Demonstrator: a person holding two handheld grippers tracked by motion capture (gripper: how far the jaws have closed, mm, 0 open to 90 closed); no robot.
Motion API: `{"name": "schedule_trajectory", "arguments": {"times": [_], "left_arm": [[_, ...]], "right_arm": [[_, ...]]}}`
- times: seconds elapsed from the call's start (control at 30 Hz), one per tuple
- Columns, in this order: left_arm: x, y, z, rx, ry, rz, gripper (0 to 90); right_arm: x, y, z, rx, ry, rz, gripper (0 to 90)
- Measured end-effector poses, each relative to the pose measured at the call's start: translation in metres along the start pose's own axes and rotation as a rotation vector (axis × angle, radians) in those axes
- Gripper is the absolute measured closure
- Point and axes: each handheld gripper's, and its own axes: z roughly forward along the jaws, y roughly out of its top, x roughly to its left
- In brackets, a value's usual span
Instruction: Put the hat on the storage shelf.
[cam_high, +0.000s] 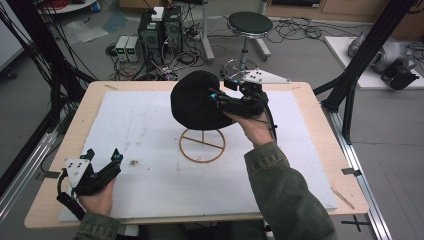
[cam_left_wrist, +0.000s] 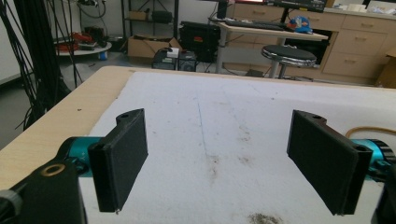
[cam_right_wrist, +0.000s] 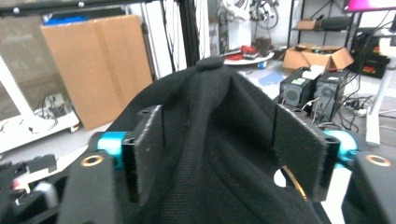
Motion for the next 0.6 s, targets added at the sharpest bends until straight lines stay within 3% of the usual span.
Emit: {"name": "schedule_trajectory", "arguments": {"times": [0.2,0.33,0.6], "left_arm": [[0.001,0.000,0.000,-0.003,0.004,-0.001,20.5],[0.000,0.000,0.000,-0.002,0.003,0.000,20.5],[0.000,0.001,-0.001,-0.004,0.005,0.000,20.4]], "right_arm": [[-0.008,0.003,-0.014,-0.063,-0.033,0.015,22.1],[-0.017,0.003,-0.029,-0.085,-0.056,0.020,20.6],[-0.039,-0.011,-0.065,-0.107,-0.166,0.018,16.7]]}}
